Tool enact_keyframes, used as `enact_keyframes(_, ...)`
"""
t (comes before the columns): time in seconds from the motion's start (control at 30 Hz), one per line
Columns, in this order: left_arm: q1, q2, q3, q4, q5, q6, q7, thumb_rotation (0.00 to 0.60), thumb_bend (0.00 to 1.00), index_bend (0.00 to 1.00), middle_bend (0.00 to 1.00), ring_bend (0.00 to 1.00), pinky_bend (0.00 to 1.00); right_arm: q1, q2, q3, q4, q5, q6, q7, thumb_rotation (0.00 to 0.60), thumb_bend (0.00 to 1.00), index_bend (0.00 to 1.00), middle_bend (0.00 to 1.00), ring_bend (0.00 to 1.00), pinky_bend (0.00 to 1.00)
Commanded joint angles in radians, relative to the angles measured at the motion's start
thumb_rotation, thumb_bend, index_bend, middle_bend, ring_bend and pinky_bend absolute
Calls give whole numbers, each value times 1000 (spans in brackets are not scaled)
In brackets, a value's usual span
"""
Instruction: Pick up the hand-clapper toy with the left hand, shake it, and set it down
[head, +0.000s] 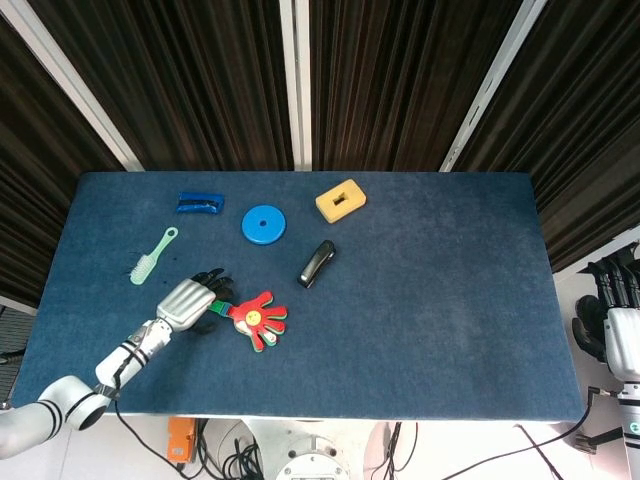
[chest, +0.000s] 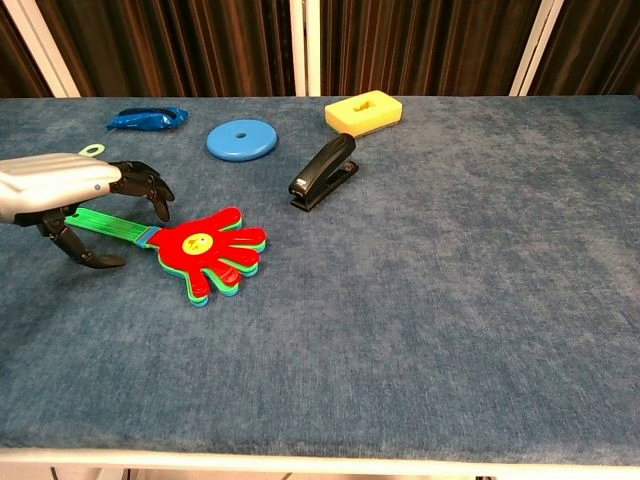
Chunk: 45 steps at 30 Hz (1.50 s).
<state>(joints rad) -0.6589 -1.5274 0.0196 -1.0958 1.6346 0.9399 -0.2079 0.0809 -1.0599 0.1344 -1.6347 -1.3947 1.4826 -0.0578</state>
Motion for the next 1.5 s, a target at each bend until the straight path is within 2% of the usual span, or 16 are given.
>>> enact_keyframes(0.03,-4,-7,2,5,-9,-3,-1,600,230,318,138,28,179,0,-1,-1,2,0,0,2,600,324,0,0,0,0)
enact_keyframes(0.5,-8,-10,16,-10,-25,11,25,600,229,509,153,28,179,-1,-3,-2,14,5,-6,14,600,324,0,0,0,0)
enact_keyframes(0.67,5,-11,5,-21,-53,26,49,600,234,586,225,50,196,0,-4,-3,17,5,-9,18,600,325,0,0,0,0)
enact_keyframes(0.8,25,-9,-19,-52,-95,51,67,600,235,612,356,158,304,0,-4,-3,18,4,-10,20,600,324,0,0,0,0)
enact_keyframes(1.0,57,-16,-45,-67,-101,144,32,600,250,604,516,389,580,1,-5,-5,18,4,-14,25,600,325,0,0,0,0)
enact_keyframes(1.27,84,-34,-83,-56,-107,242,-75,600,298,568,580,522,705,2,-2,-8,12,-1,-15,23,600,325,0,0,0,0)
enact_keyframes(1.43,93,-39,-93,-37,-105,275,-95,600,304,557,589,592,806,2,0,-10,8,-4,-17,24,600,323,0,0,0,0)
enact_keyframes(1.5,95,-40,-96,-36,-104,285,-98,600,305,551,589,650,849,3,1,-10,7,-5,-18,25,600,321,0,0,0,0)
